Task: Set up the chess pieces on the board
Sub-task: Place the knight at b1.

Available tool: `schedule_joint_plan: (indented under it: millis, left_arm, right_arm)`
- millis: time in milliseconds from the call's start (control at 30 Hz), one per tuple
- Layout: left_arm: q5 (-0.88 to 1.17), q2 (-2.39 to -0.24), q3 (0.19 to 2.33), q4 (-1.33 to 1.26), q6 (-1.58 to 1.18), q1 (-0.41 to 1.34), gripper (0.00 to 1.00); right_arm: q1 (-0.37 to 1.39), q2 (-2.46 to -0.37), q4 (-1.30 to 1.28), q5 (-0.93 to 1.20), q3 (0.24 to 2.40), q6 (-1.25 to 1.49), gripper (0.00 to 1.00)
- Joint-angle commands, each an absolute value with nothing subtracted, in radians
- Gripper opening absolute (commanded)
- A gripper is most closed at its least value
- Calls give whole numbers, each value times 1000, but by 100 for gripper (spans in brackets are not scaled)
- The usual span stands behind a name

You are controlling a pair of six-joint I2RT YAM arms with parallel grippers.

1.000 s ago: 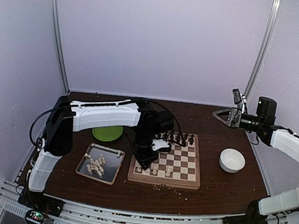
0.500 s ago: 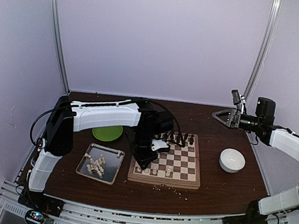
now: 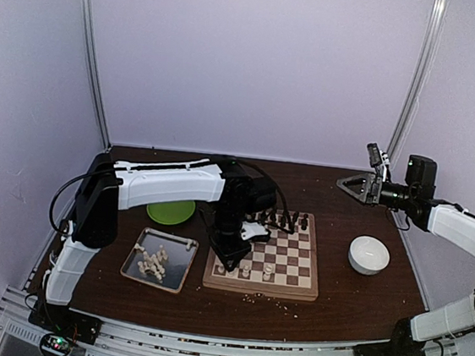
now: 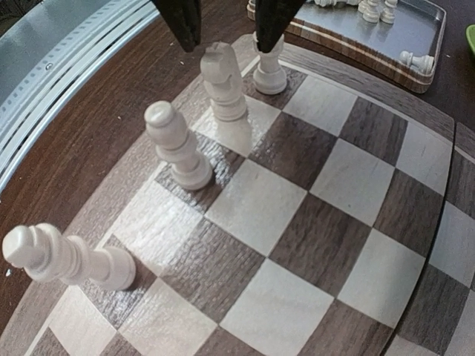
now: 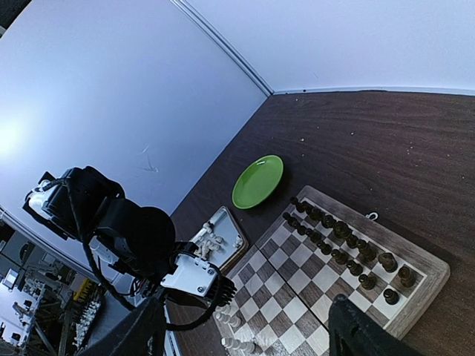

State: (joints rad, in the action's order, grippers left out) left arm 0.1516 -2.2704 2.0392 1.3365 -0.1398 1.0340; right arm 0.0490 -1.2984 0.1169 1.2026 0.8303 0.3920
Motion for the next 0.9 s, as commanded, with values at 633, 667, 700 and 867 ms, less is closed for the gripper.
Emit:
schedule_joint_plan:
  millis: [633,667,700,867]
  left_arm:
    - [43,-1987,1699,930,147,1080,45]
    - [41,-1974,1668,901,161,1080,46]
    - [45,-1966,1640,859,172,1080,46]
    - [77,-1960,1560,760,213,1080,47]
  right_arm:
    - [41,-1308,135,1223,826,389,75]
    - [41,-1307,134,1223,826,387,75]
    - [41,-1306,134,1222,826,386,75]
    - [41,-1309,130,1219,828,384,75]
